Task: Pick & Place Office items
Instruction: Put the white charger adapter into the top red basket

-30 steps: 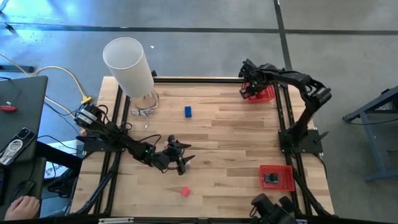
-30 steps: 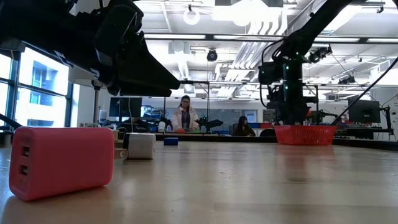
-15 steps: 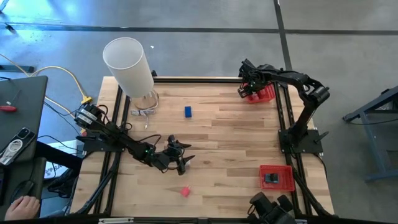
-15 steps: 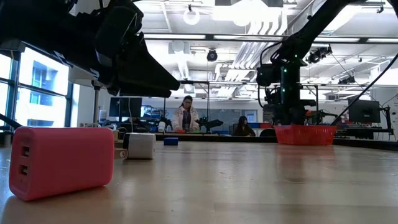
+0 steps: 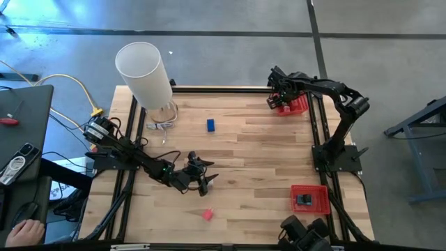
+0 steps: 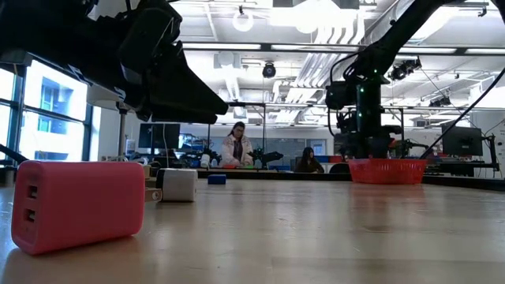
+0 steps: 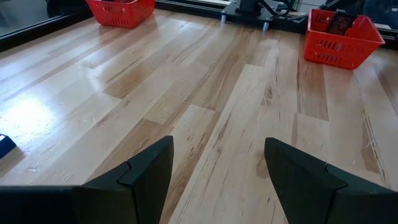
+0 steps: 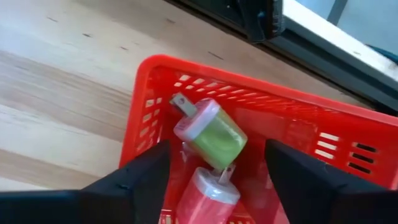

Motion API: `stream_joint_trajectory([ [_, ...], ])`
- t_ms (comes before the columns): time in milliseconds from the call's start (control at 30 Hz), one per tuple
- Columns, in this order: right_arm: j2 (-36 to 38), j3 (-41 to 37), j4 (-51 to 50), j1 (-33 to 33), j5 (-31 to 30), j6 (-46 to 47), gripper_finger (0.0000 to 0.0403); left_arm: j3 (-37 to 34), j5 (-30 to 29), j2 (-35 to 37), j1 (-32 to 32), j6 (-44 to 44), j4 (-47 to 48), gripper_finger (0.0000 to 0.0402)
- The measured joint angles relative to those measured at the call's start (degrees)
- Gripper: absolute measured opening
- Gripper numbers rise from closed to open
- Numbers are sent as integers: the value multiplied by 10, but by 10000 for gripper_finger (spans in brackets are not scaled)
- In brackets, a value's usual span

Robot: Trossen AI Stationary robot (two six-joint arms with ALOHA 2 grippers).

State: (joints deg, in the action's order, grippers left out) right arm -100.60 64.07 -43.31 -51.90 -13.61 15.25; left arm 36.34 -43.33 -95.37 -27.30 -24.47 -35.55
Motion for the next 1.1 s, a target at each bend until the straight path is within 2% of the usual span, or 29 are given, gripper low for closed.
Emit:
stream_joint_trajectory([
  [300,31,0,-5,0,-42,-15,255,0,-6,0,0,0,0,245],
  [567,119,0,-27,11,-59,-8,255,0,-20,0,0,0,0,245],
  [800,203,1,-50,61,-60,3,256,0,-27,0,-8,2,-3,245],
  [933,242,1,-56,100,-60,16,255,0,-58,11,-25,25,-5,245],
  [1100,279,1,-59,153,-60,28,254,0,-113,44,-62,99,-5,245],
])
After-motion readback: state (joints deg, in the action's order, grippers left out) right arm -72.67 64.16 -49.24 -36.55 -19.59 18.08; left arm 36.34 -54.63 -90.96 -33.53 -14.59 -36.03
